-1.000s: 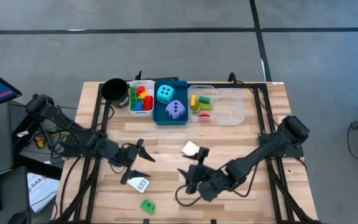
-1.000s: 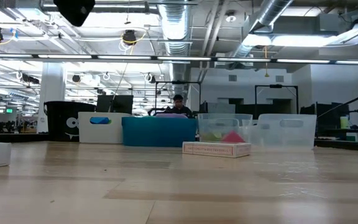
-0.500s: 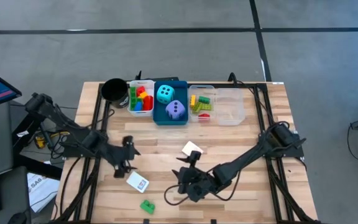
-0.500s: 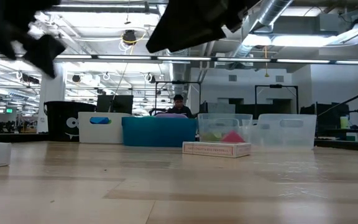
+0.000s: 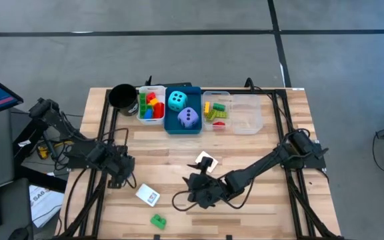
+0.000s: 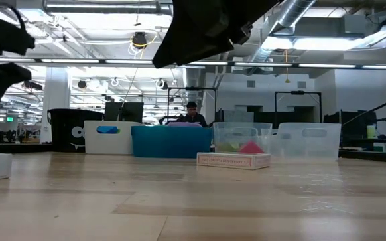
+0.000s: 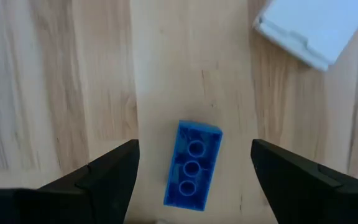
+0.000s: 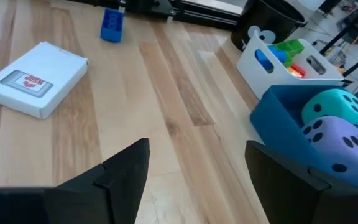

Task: Pick & Place Toys
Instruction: Put the small blue game piece into the left transparent bin

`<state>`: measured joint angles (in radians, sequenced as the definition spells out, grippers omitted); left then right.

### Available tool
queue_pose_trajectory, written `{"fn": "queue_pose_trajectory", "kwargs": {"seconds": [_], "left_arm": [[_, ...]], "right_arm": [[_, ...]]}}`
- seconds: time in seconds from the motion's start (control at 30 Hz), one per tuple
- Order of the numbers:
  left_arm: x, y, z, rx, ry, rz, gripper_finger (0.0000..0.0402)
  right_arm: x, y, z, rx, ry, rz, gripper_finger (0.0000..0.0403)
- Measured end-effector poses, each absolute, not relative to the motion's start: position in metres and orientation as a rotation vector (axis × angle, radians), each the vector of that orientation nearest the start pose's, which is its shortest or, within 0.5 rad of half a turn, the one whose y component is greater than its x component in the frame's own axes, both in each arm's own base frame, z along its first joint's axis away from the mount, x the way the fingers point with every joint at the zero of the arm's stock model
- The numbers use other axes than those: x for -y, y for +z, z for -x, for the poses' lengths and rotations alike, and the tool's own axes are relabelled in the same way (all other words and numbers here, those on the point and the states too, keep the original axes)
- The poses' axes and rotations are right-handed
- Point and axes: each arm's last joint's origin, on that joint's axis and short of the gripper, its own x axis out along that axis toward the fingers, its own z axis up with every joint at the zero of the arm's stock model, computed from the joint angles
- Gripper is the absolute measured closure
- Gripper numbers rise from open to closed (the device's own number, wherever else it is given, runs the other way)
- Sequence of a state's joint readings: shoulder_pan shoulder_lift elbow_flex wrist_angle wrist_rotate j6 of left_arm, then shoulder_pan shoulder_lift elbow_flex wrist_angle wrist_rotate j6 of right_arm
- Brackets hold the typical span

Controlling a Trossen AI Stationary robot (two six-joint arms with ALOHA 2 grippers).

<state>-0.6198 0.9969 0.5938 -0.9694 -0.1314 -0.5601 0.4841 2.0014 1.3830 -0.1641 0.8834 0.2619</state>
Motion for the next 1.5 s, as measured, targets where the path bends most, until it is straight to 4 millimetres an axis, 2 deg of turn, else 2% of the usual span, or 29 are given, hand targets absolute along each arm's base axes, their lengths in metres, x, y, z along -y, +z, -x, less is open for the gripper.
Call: {"fn": "queue_pose_trajectory", "kwargs": {"seconds": [0.27, 0.5, 1.5], "left_arm": [[0.095, 0.169, -0.124, -1.46, -0.026, -0.157, 0.0101], [0.099, 0.156, -0.128, -1.532, 0.008, -0.207, 0.0101], [0.103, 0.154, -0.131, -1.536, -0.005, -0.132, 0.0101]], "right_arm": [[-0.173, 0.189, -0.39, -0.57, -0.425, 0.226, 0.0143], [-0.174, 0.189, -0.39, -0.569, -0.421, 0.226, 0.0143], [-0.175, 0.189, -0.39, -0.573, -0.402, 0.189, 0.0143]]}}
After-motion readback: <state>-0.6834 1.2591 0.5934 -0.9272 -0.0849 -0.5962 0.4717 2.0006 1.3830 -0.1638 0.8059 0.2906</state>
